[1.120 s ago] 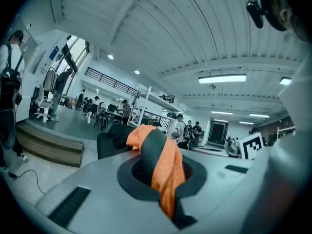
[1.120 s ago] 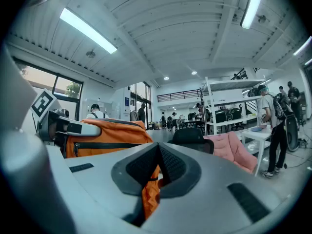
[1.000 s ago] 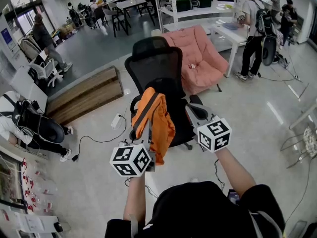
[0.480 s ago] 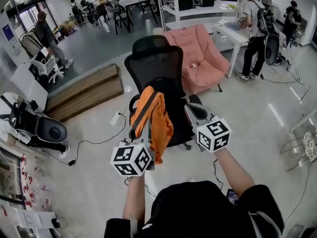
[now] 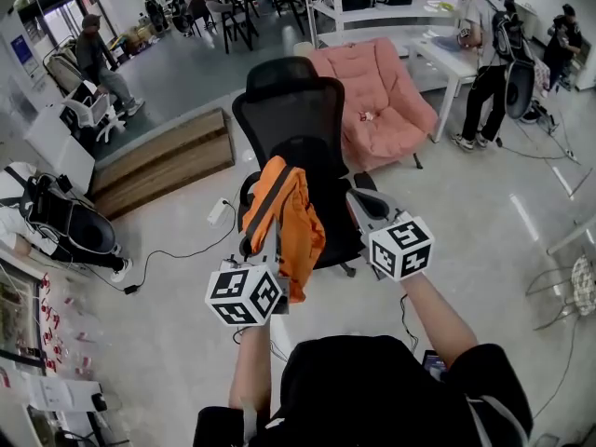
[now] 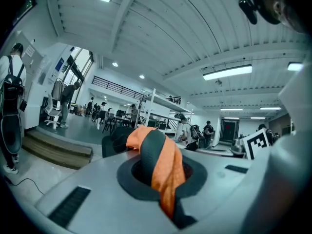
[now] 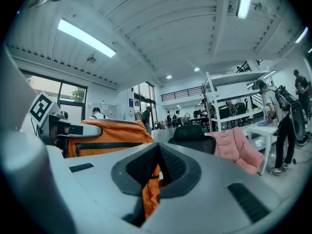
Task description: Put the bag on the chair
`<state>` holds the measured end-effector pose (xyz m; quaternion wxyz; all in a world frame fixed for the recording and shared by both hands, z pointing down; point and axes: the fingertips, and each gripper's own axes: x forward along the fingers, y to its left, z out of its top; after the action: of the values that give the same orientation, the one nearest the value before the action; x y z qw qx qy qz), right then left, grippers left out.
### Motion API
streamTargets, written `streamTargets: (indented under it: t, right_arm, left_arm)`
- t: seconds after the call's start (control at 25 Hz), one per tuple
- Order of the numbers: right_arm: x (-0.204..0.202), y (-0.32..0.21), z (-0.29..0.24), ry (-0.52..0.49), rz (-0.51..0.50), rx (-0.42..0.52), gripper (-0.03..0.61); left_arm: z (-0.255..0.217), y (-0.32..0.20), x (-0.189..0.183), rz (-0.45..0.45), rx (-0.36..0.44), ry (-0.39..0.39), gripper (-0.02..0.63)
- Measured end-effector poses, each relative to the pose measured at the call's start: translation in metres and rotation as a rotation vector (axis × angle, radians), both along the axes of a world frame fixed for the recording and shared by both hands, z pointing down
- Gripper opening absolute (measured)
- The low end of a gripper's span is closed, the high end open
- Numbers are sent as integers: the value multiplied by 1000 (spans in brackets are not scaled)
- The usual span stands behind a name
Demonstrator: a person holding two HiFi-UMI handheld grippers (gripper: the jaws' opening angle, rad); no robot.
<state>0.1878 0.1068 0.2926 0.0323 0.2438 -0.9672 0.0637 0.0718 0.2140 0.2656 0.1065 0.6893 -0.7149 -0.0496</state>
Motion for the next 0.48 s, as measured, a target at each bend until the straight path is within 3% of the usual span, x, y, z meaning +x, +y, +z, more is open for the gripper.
streamTargets:
  t: [0.48]
  right_arm:
    - [23,-24,15,14,-32,-16,2]
  left_arm:
    - [13,-29,28,-20,-33,32,14]
